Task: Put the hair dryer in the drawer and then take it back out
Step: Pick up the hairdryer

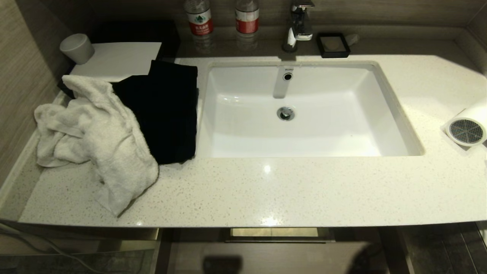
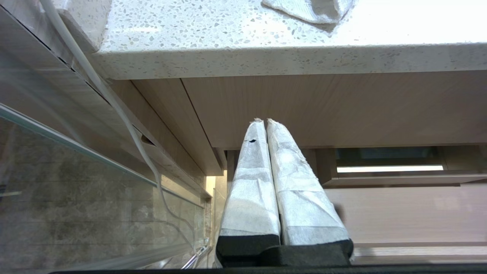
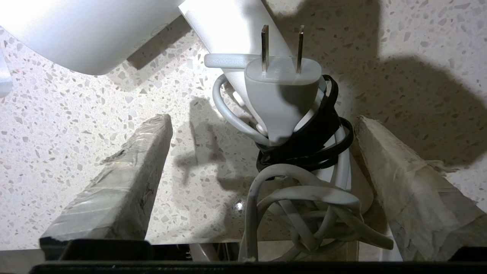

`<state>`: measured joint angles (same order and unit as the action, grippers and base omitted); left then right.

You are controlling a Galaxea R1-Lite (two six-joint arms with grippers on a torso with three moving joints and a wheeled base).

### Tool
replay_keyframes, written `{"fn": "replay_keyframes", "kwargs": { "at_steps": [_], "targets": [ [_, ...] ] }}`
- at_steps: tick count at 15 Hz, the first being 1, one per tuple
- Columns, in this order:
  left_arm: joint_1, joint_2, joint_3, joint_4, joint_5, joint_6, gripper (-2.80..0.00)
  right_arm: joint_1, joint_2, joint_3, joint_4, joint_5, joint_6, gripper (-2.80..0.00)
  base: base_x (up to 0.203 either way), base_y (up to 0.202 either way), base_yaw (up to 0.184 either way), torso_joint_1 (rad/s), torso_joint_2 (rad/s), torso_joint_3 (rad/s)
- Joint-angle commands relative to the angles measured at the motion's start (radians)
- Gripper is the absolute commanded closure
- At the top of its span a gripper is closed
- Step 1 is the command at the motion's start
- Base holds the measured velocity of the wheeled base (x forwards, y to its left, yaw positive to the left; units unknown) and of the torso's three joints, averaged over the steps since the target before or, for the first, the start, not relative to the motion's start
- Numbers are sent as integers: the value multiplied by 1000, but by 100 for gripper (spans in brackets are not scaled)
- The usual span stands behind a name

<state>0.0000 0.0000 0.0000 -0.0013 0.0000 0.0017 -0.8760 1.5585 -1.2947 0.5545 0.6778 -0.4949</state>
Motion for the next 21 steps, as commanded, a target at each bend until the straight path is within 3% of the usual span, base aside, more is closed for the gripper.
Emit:
{"fn": "replay_keyframes", "kwargs": {
  "at_steps": [1,13,21],
  "targets": [
    [0,-2,0,0,0,0,0,0,-6,5,4,5,-2,-280,0,0,0,0,0,0],
    [0,0,0,-2,0,0,0,-18,-57,143,1,-3,-5,-280,0,0,0,0,0,0],
    [0,-2,0,0,0,0,0,-18,46,67,-11,6,-134,-280,0,0,0,0,0,0]
  ]
}}
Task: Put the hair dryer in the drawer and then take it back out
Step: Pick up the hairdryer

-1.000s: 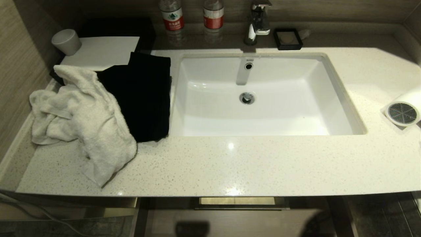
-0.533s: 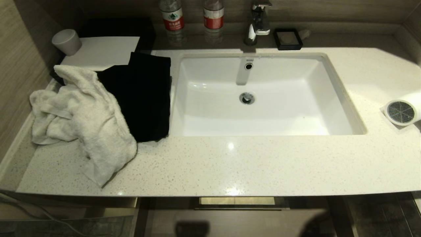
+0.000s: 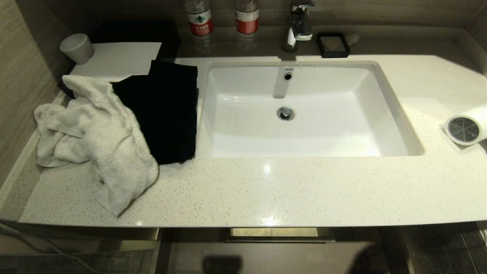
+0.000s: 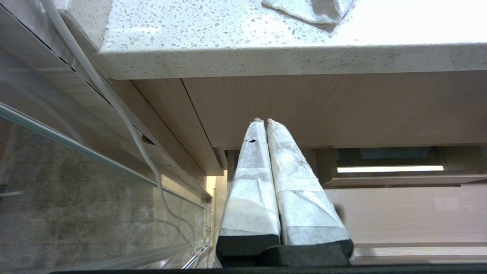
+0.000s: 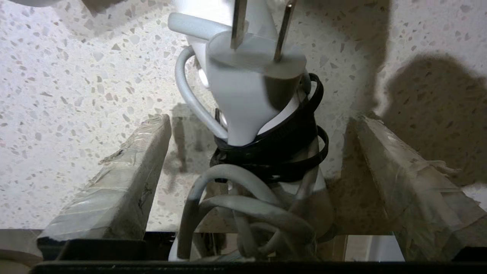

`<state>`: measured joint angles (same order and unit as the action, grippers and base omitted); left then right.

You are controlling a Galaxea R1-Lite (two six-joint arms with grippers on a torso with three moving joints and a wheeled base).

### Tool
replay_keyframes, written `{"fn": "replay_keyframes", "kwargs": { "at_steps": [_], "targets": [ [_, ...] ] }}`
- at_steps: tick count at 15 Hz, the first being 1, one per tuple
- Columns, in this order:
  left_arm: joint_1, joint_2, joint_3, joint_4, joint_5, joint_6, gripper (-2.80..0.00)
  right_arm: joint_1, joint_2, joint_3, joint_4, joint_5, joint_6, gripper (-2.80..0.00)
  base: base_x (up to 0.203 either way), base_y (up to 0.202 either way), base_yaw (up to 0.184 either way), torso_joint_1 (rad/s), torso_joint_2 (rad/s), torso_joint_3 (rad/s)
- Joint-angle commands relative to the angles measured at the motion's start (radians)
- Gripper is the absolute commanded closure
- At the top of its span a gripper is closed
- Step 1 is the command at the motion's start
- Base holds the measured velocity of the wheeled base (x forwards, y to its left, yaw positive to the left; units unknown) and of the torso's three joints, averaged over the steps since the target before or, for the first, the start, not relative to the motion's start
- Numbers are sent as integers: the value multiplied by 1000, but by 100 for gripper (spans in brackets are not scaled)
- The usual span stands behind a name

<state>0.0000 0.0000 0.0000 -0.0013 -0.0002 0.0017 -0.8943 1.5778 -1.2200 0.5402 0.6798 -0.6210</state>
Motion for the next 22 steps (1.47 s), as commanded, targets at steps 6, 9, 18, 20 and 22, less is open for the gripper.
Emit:
{"fn": "replay_keyframes", "kwargs": {
  "at_steps": [6,9,18,20,22],
  "targets": [
    [0,-1,0,0,0,0,0,1,61,-23,3,7,-41,-280,0,0,0,0,0,0],
    [0,0,0,0,0,0,0,1,83,-39,3,30,-57,0,0,0,0,0,0,0],
    [0,0,0,0,0,0,0,2,38,-48,7,26,-80,0,0,0,0,0,0,0],
    [0,0,0,0,0,0,0,1,37,-49,7,26,-80,0,0,0,0,0,0,0],
    [0,-2,0,0,0,0,0,1,32,-48,9,25,-79,0,0,0,0,0,0,0]
  ]
}}
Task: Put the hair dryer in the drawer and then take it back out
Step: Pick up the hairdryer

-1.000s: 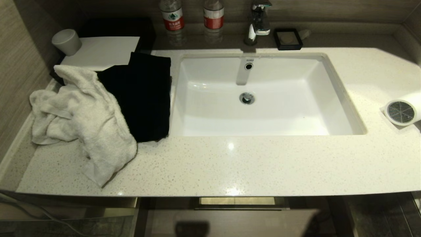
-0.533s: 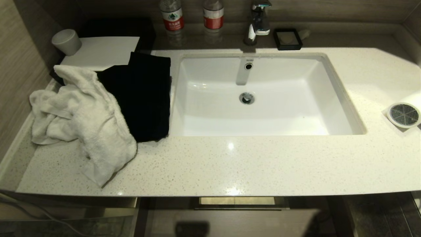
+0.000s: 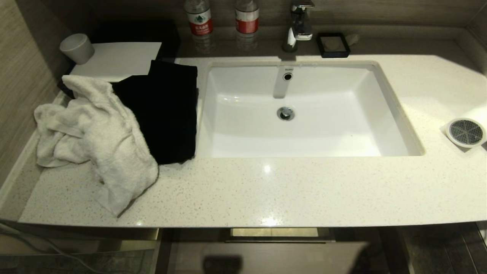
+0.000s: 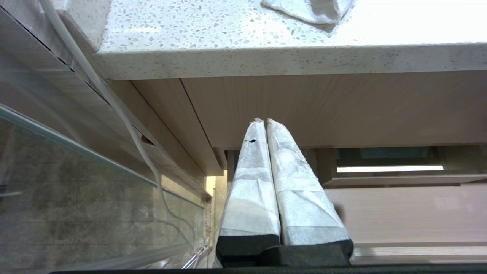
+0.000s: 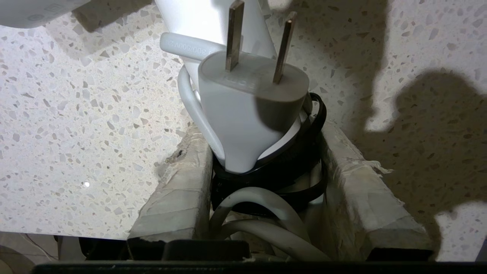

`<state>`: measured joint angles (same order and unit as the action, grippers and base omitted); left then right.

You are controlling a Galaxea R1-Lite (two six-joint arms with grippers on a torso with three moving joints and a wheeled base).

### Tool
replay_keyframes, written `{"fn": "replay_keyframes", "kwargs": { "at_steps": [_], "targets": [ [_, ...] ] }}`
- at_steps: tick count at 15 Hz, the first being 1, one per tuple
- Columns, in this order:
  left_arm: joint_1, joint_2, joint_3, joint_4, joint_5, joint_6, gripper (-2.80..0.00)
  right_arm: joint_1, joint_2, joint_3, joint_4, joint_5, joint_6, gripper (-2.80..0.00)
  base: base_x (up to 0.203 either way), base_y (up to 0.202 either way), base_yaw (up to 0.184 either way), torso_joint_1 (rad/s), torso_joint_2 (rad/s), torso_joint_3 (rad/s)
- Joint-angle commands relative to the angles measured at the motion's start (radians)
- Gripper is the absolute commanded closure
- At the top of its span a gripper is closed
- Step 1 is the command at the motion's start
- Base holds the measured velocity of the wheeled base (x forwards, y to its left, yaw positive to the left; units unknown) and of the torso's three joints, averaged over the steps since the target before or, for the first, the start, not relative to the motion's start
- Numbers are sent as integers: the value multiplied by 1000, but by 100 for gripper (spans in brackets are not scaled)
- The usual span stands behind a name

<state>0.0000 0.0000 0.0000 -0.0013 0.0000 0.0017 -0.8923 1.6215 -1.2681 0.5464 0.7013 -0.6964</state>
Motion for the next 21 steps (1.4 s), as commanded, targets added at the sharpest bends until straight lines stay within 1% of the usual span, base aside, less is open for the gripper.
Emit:
{"fn": "replay_keyframes", "kwargs": {
  "at_steps": [1,4,10,21],
  "targets": [
    [0,0,0,0,0,0,0,0,-44,2,7,3,-1,0,0,0,0,0,0,0],
    [0,-2,0,0,0,0,0,0,-132,9,12,1,3,0,0,0,0,0,0,0],
    [0,-1,0,0,0,0,0,-2,-195,-19,8,1,3,0,0,0,0,0,0,0],
    [0,0,0,-2,0,0,0,-7,-248,-2,13,0,0,0,0,0,0,0,0,0]
  ]
}}
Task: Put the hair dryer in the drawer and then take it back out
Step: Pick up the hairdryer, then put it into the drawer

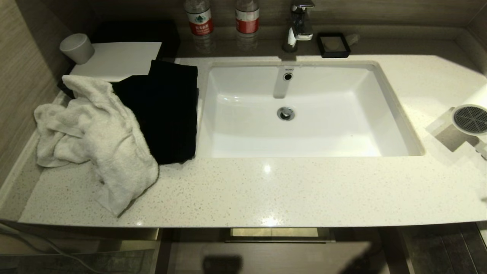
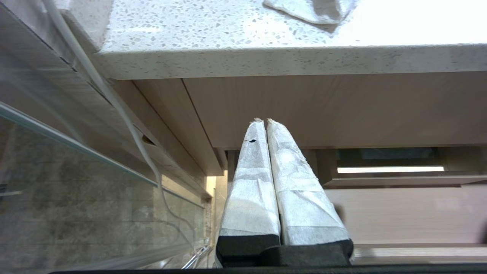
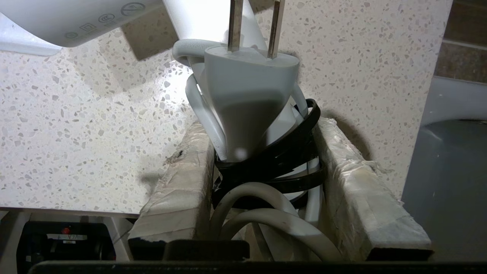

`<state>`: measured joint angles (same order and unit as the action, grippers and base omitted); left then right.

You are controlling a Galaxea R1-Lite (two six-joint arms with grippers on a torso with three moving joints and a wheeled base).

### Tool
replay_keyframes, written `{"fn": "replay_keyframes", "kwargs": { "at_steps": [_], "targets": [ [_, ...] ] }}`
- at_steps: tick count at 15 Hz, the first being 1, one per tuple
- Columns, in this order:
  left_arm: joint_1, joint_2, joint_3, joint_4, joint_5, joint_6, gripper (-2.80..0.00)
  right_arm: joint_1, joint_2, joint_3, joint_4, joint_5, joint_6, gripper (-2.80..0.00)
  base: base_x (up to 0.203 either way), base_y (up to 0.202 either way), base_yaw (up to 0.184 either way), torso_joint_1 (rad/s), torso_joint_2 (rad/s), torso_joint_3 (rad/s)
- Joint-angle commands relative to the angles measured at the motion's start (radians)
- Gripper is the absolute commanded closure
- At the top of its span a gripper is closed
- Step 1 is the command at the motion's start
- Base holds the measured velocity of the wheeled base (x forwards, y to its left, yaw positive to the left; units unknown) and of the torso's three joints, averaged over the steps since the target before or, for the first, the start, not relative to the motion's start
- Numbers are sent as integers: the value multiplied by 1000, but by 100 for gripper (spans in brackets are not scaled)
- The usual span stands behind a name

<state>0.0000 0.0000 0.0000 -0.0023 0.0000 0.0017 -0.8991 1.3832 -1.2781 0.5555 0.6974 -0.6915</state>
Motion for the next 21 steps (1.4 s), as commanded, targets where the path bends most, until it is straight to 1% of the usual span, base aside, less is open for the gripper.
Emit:
{"fn": "replay_keyframes", "kwargs": {
  "at_steps": [1,3,11,16,21],
  "targets": [
    [0,0,0,-1,0,0,0,0,-13,13,4,4,-6,0,0,0,0,0,0,0],
    [0,-1,0,1,0,0,0,0,-26,42,2,5,-8,0,0,0,0,0,0,0],
    [0,0,0,1,0,0,0,2,-30,49,-3,7,-10,0,0,0,0,-16,13,-6],
    [0,0,0,1,0,0,0,2,-39,49,-2,5,-10,0,0,0,0,-310,176,-126],
    [0,-2,0,1,0,0,0,3,-49,60,2,5,-9,0,0,0,0,-331,144,-191]
  ]
}}
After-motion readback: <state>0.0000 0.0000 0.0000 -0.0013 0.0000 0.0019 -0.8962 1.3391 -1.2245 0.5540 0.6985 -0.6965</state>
